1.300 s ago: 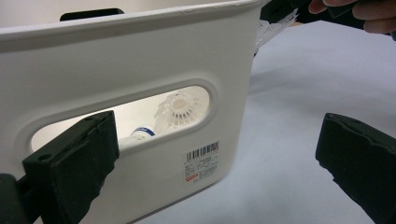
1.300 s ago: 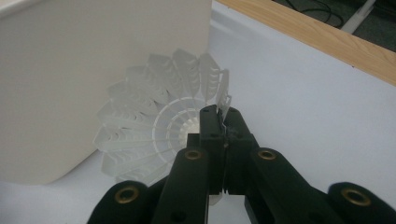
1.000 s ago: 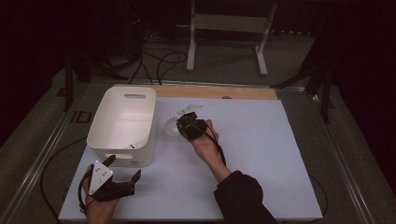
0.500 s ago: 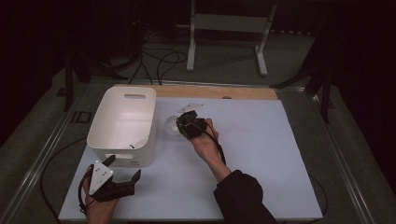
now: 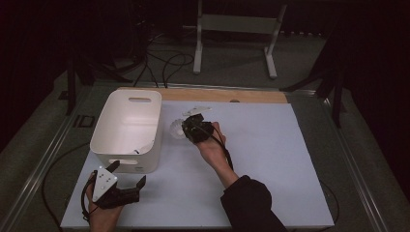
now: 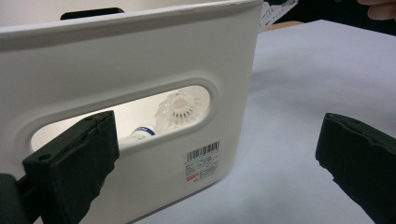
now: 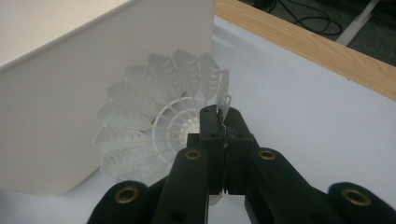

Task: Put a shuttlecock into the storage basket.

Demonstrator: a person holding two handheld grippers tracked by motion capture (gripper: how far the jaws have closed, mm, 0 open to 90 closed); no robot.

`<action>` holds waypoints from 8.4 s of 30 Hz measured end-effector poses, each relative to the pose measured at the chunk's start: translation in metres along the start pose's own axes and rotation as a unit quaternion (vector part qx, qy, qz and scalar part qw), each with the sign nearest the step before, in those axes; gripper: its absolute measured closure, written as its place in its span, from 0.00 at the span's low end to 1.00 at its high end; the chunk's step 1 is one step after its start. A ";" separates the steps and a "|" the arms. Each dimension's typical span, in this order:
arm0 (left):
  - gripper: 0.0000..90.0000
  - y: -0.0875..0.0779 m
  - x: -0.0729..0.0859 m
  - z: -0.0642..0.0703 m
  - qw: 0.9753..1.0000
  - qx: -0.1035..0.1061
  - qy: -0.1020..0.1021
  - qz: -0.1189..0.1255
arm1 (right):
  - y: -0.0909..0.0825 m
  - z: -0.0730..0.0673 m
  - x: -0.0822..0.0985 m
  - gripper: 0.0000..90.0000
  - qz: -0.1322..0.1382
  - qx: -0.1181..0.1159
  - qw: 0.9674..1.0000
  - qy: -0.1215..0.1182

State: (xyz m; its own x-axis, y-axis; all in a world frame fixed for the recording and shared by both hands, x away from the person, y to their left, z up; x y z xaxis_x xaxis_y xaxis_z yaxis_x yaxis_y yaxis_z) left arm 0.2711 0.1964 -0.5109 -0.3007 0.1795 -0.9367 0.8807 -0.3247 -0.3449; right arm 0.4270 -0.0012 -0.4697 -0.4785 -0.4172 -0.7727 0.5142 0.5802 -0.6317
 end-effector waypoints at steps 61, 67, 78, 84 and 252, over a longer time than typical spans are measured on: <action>0.00 -0.001 0.000 0.000 1.000 0.001 0.001 0.001 | -0.025 -0.009 -0.042 0.99 0.045 -0.012 0.999 -0.007; 0.00 -0.001 0.000 0.000 1.000 0.001 0.002 0.000 | -0.026 -0.012 -0.048 0.99 0.050 -0.012 0.999 -0.014; 0.00 -0.001 0.000 0.000 1.000 0.001 0.002 0.000 | -0.031 -0.015 -0.061 0.99 0.061 -0.015 0.998 -0.015; 0.00 -0.001 0.000 -0.001 1.000 0.001 0.002 0.000 | -0.034 -0.015 -0.067 0.99 0.065 -0.014 0.998 -0.020; 0.00 -0.001 0.000 -0.001 1.000 0.003 0.002 0.001 | 0.012 -0.067 -0.097 0.17 0.049 -0.071 0.995 -0.054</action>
State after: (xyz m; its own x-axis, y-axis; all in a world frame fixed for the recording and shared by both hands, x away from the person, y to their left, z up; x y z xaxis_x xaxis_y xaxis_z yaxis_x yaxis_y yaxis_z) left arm 0.2706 0.1973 -0.5100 -0.2983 0.1824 -0.9369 0.8790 -0.3301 -0.3441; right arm 0.4321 0.0927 -0.3980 -0.3484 -0.4222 -0.8369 0.4447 0.7115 -0.5441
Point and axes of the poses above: each handheld gripper's, and its own axes: y roughly forward along the jaws, x roughly out of its underside, z roughly to its right, the point moved 7 cm from there along y, roughly forward along the jaws, and after that the axes turned 6 degrees about -x, right-handed, at the moved point
